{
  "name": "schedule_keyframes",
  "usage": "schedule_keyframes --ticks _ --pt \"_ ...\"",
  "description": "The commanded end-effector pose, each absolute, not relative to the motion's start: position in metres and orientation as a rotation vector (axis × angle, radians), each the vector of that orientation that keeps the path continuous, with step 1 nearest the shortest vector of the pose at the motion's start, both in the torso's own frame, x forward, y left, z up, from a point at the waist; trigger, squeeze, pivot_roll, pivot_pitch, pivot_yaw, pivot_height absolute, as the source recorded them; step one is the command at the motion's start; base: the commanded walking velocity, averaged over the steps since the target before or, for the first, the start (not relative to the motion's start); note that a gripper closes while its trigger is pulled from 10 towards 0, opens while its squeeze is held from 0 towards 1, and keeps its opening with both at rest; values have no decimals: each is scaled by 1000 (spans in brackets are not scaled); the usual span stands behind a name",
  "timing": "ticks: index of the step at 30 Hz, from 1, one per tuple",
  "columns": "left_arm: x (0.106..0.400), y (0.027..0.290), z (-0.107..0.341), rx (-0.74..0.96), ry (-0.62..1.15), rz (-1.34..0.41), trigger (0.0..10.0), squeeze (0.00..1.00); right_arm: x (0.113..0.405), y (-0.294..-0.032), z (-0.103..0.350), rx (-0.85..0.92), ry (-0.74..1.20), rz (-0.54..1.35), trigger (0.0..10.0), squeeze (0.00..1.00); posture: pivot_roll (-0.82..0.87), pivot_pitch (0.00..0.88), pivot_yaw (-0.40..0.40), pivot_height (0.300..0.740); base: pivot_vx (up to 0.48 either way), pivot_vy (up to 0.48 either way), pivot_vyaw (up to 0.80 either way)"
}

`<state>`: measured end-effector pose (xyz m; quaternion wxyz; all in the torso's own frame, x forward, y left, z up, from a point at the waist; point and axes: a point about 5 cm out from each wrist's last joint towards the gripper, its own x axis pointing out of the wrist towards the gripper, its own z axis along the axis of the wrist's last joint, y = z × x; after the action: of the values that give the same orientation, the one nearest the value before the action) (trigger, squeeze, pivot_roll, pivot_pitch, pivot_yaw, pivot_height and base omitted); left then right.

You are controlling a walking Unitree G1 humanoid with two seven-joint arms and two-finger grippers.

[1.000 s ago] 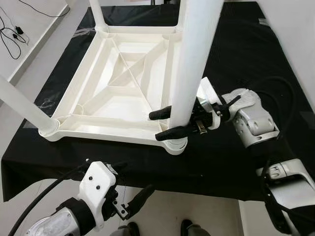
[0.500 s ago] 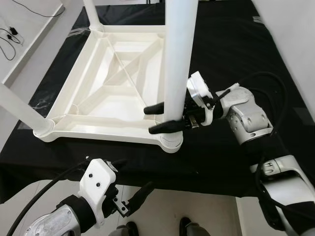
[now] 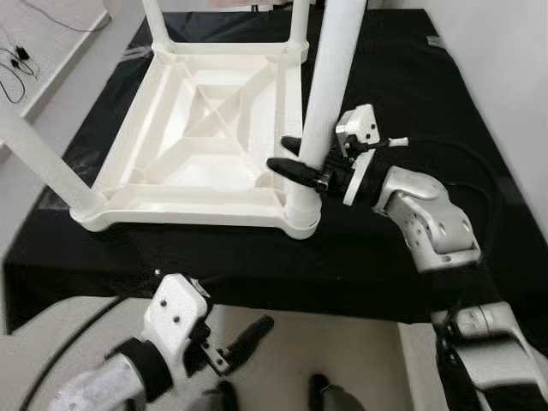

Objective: Building children table

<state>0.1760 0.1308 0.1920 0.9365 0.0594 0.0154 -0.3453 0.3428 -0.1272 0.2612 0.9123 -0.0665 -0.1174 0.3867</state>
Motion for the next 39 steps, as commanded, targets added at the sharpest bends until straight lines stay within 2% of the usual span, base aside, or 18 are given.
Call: schedule_keyframes --ticks 1,5,8,12,19,25,27,28,29,30,31,33,36,39 --pt "178 133 187 110 58 -698 10000 0 335 -130 222 -137 -124 612 10000 0 13 332 14 740 0 0 0" --pt "180 133 186 112 56 -696 10000 0 319 -117 215 -109 -177 500 10000 0 16 326 17 740 0 0 0" --pt "184 134 186 118 54 -693 10000 0 306 -94 213 -119 -222 549 10000 0 15 314 33 740 0 0 0" --pt "186 135 185 126 52 -692 10000 0 303 -80 218 -131 -241 608 10000 0 15 307 33 740 0 0 0" --pt "188 134 185 133 44 -680 10000 0 330 -97 232 -179 -193 529 10000 0 24 301 19 740 0 0 0" --pt "188 134 186 133 40 -679 10000 0 329 -94 229 -152 -133 536 10000 0 24 308 16 740 0 0 0" --pt "188 133 186 132 38 -681 10000 0 325 -87 236 -128 -167 698 10000 0 25 311 18 740 0 0 0" --pt "188 133 186 132 38 -681 10000 0 325 -87 236 -128 -167 698 10000 0 25 311 18 740 0 0 0" --pt "188 133 186 131 37 -682 10000 0 321 -84 239 -140 -186 801 10000 0 25 312 18 740 0 0 0" --pt "188 133 186 131 37 -682 10000 0 321 -84 239 -140 -186 801 10000 0 25 312 18 740 0 0 0" --pt "188 133 186 130 37 -684 10000 0 318 -85 242 -154 -195 921 10000 0 24 312 16 740 0 0 0" --pt "188 133 186 129 36 -685 10000 0 316 -86 243 -164 -195 992 10000 0 24 312 16 740 0 0 0" --pt "186 132 186 126 35 -685 10000 0 312 -90 243 -274 -179 1234 10000 0 34 312 8 740 0 0 0" --pt "186 131 186 125 34 -683 10000 0 312 -90 241 -294 -160 1314 10000 0 37 312 7 740 0 0 0"
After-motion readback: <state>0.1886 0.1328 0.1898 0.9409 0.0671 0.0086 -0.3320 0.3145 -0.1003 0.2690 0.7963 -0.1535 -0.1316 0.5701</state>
